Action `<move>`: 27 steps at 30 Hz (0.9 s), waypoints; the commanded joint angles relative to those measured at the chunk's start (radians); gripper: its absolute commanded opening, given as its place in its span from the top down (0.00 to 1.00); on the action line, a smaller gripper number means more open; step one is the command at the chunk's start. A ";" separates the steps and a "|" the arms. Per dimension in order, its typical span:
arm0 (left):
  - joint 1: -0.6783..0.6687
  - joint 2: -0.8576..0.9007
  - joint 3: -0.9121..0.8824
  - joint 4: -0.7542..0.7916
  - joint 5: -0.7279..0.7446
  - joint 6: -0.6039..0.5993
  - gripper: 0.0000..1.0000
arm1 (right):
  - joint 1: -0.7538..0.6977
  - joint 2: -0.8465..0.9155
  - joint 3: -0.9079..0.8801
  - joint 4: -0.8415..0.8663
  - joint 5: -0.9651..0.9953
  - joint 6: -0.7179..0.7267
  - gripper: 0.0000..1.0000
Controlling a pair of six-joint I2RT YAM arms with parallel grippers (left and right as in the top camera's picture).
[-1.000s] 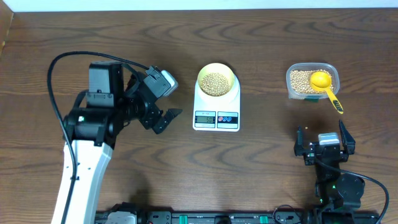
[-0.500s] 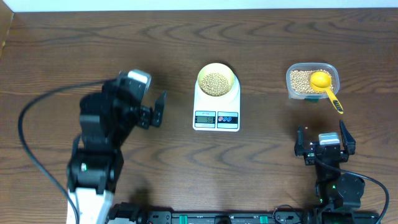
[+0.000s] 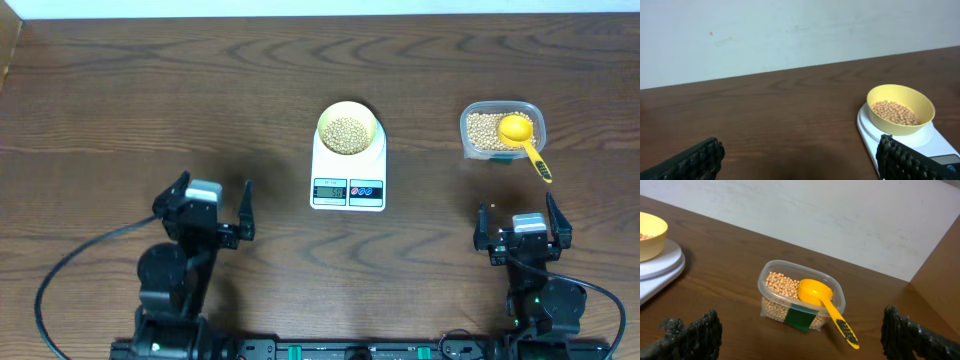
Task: Scoop item into bowl and weigh 50g on scale
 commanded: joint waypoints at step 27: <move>0.049 -0.392 -0.357 0.011 -0.037 -0.050 0.01 | 0.000 -0.007 -0.003 -0.002 0.004 0.007 0.01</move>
